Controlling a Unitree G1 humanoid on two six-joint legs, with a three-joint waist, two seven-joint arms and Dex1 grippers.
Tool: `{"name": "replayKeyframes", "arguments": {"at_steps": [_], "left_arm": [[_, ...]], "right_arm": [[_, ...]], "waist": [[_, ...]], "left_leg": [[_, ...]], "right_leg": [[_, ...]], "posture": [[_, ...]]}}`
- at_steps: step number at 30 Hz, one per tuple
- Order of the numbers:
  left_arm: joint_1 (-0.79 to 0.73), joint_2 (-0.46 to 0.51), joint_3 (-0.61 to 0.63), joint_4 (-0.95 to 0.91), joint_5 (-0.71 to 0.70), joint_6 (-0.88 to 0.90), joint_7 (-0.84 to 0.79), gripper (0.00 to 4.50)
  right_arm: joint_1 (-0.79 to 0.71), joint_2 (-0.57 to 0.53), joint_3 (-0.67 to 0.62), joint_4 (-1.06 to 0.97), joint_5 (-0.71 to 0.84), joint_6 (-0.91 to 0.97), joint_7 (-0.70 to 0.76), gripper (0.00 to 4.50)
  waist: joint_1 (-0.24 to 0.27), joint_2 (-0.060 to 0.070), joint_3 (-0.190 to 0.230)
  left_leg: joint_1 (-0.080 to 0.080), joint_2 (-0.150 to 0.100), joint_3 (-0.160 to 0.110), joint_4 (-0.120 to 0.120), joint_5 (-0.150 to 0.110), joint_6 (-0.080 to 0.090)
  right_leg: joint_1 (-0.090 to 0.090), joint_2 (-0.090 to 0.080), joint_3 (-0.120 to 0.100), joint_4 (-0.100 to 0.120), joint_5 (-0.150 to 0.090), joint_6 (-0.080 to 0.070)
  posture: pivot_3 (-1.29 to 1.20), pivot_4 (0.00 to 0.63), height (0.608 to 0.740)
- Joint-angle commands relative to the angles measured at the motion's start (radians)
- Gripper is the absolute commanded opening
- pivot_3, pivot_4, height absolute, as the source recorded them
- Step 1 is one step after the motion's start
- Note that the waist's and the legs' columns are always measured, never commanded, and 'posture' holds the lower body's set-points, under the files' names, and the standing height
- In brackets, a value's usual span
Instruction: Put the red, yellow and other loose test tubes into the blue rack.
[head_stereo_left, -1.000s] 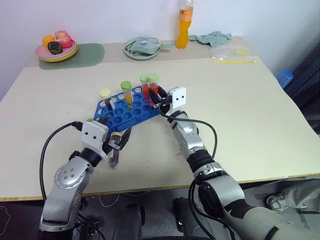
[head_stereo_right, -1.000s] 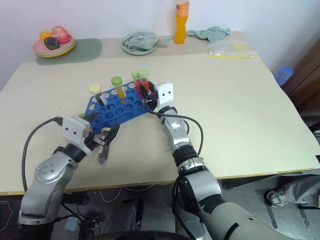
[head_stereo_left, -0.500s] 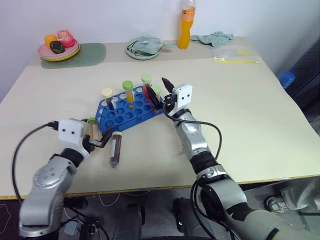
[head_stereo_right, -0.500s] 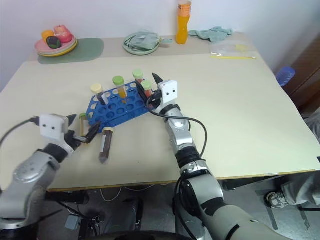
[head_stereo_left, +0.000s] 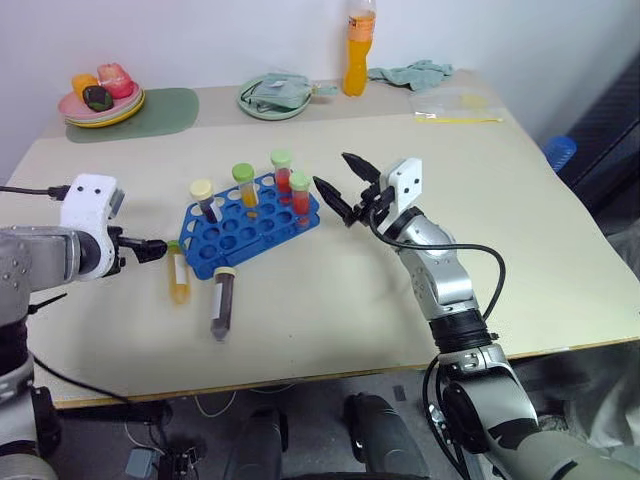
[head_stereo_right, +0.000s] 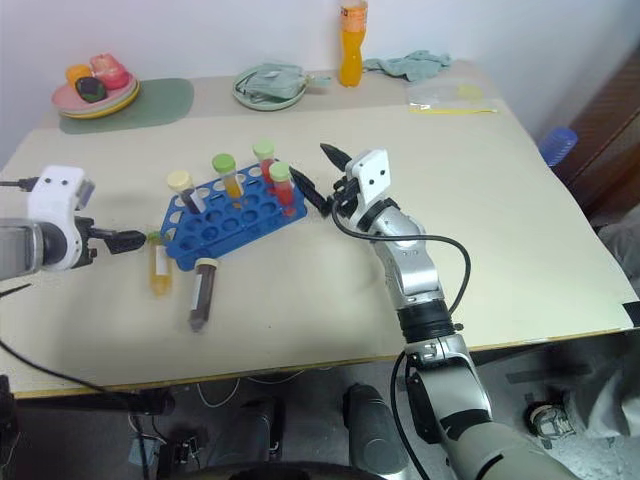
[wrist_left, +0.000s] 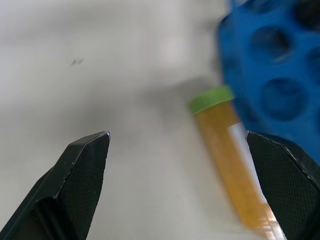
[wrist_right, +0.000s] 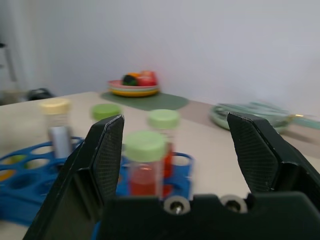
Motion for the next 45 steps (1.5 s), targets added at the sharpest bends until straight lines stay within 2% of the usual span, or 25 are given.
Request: {"name": "replayKeyframes", "arguments": {"at_steps": [1,8,13,20,23,28,29,35,37,38,39,42,43,45], "left_arm": [[-0.054,0.047,-0.061,0.076,-0.131,0.008,0.109,4.50],[-0.111,0.011,-0.098,0.248,-0.418,0.008,0.404,4.50],[-0.112,-0.062,-0.046,0.326,-0.573,0.008,0.629,4.50],[-0.096,-0.155,0.015,0.344,-0.678,0.008,0.888,4.50],[-0.082,-0.180,0.041,0.333,-0.708,0.008,0.971,3.58],[-0.061,-0.186,0.091,0.310,-0.773,-0.017,1.087,1.13],[-0.054,-0.182,0.101,0.299,-0.784,-0.030,1.122,1.13],[-0.007,-0.133,0.180,0.082,-0.610,-0.125,1.109,1.13],[0.061,-0.023,0.123,-0.100,-0.387,-0.318,0.925,1.13],[0.087,0.008,0.105,-0.150,-0.315,-0.380,0.861,1.13],[0.138,0.029,0.083,-0.273,-0.203,-0.535,0.747,1.13],[0.260,-0.042,0.019,-0.532,-0.024,-0.873,0.489,1.13],[0.287,-0.067,0.003,-0.561,0.011,-0.932,0.434,1.13],[0.340,-0.114,-0.126,-0.611,0.146,-1.048,0.351,1.13]], "right_arm": [[0.013,-0.001,0.017,-0.078,0.008,0.000,0.013,3.60],[0.068,-0.013,0.033,-0.151,0.010,0.026,0.015,3.60],[0.092,-0.015,0.043,-0.173,0.006,0.035,0.016,3.60],[0.103,-0.006,0.064,-0.187,0.003,0.040,0.014,3.60],[0.105,-0.005,0.070,-0.190,0.004,0.040,0.014,3.66],[0.107,-0.007,0.078,-0.197,0.006,0.046,0.015,3.66],[0.108,-0.008,0.079,-0.200,0.006,0.047,0.016,3.66],[0.119,-0.021,0.075,-0.221,0.014,0.066,0.022,3.66],[0.126,-0.027,0.069,-0.233,0.019,0.079,0.021,3.66],[0.128,-0.029,0.068,-0.238,0.021,0.083,0.021,3.66],[0.134,-0.033,0.059,-0.241,0.025,0.094,0.016,3.66],[0.148,-0.044,0.037,-0.239,0.028,0.111,0.002,3.66],[0.150,-0.046,0.035,-0.240,0.028,0.114,0.000,3.66],[0.158,-0.052,0.025,-0.234,0.024,0.118,-0.009,3.66]], "waist": [[0.002,0.000,0.000],[0.012,0.000,0.000],[0.017,0.000,0.000],[0.025,-0.001,-0.001],[0.025,-0.001,-0.001],[0.024,-0.001,-0.001],[0.025,-0.001,-0.001],[0.026,-0.001,-0.001],[0.025,-0.002,-0.001],[0.024,-0.002,0.000],[0.025,-0.002,0.000],[0.041,-0.001,-0.001],[0.050,-0.001,-0.001],[0.053,-0.002,-0.001]], "left_leg": [[0.000,0.000,0.000,0.000,0.000,0.000],[-0.001,-0.001,-0.002,0.001,0.000,-0.001],[-0.001,-0.001,-0.002,0.001,0.000,-0.001],[-0.002,-0.001,-0.002,0.002,0.001,-0.002],[-0.002,-0.002,-0.001,0.002,0.001,-0.002],[-0.002,-0.002,-0.001,0.002,0.001,-0.002],[-0.002,-0.002,-0.001,0.002,0.001,-0.003],[-0.002,-0.002,0.000,0.001,0.002,-0.004],[-0.002,-0.002,0.002,0.001,0.002,-0.004],[-0.002,-0.002,0.002,0.001,0.005,-0.009],[-0.002,-0.002,0.003,0.000,0.006,-0.010],[-0.002,-0.002,0.004,-0.001,0.006,-0.011],[-0.002,-0.002,0.004,-0.001,0.006,-0.011],[-0.002,-0.002,0.006,-0.001,0.006,-0.010]], "right_leg": [[0.000,0.000,0.000,0.000,0.000,0.000],[0.000,-0.002,0.000,0.000,0.000,0.000],[-0.001,-0.002,0.000,0.000,0.000,0.000],[-0.002,-0.002,0.000,0.001,0.000,0.000],[-0.002,-0.003,0.000,0.001,0.000,0.000],[-0.002,-0.002,0.000,0.001,0.000,0.000],[-0.002,-0.002,0.000,0.001,0.000,0.000],[-0.002,-0.002,0.000,0.001,0.000,0.000],[-0.002,-0.002,0.000,0.001,0.000,0.000],[-0.002,-0.002,0.000,0.000,0.000,0.000],[-0.002,-0.001,0.000,0.000,0.000,0.000],[-0.001,-0.002,0.000,-0.004,0.000,0.000],[0.000,-0.002,0.000,-0.005,0.000,0.000],[0.000,-0.003,0.001,-0.006,0.000,0.000]], "posture": [[0.00,0.150,0.740],[0.00,0.150,0.740],[0.00,0.150,0.740],[0.00,0.150,0.740],[0.00,0.150,0.740],[0.00,0.150,0.740],[0.00,0.150,0.740],[0.00,0.150,0.740],[0.00,0.150,0.740],[0.00,0.150,0.740],[0.00,0.150,0.740],[0.00,0.150,0.740],[0.00,0.150,0.740],[0.00,0.150,0.740]]}}
